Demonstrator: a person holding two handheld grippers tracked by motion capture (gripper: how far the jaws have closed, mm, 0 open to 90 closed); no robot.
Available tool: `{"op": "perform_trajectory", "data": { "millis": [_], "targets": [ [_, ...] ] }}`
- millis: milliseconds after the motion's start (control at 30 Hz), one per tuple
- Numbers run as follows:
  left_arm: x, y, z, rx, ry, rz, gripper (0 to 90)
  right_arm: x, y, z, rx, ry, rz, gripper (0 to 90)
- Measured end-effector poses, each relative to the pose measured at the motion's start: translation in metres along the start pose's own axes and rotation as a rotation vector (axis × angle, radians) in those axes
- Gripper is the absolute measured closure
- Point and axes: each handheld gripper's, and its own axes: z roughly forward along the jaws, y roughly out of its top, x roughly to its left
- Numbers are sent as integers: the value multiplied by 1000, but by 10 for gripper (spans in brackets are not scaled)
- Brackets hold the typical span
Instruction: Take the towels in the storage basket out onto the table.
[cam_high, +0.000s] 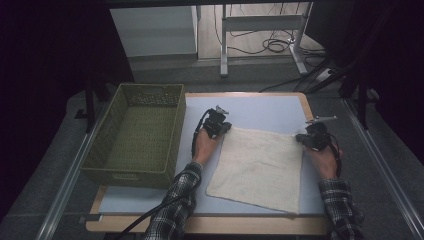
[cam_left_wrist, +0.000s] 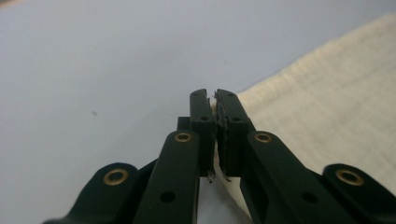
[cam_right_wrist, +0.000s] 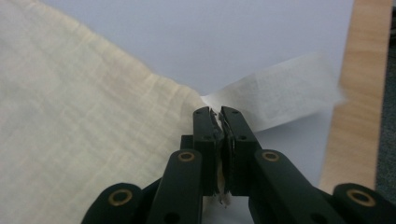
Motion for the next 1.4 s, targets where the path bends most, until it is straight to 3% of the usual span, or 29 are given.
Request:
{"op": "perform_trajectory", "data": {
  "millis": [133,233,500,800,1133,1400],
  "targets": [
    [2,8,-12,-40,25,0,871,-2,10,-8,-43,2,-1,852],
    [-1,11,-24,-46,51,33,871,0,15,-16,-67,38,-1,851],
    [-13,-3,-49,-75,29,27,868,8,2,-39,-95,86,-31,849],
    [-32,-39,-78,-67,-15,19,865,26,-25,-64,-112,134,-67,849],
    [-58,-79,-118,-111,-58,58,861,56,-65,-100,-132,191,-115,848],
    [-75,-107,-133,-123,-91,66,859,71,-96,-114,-129,230,-125,848]
  ]
}}
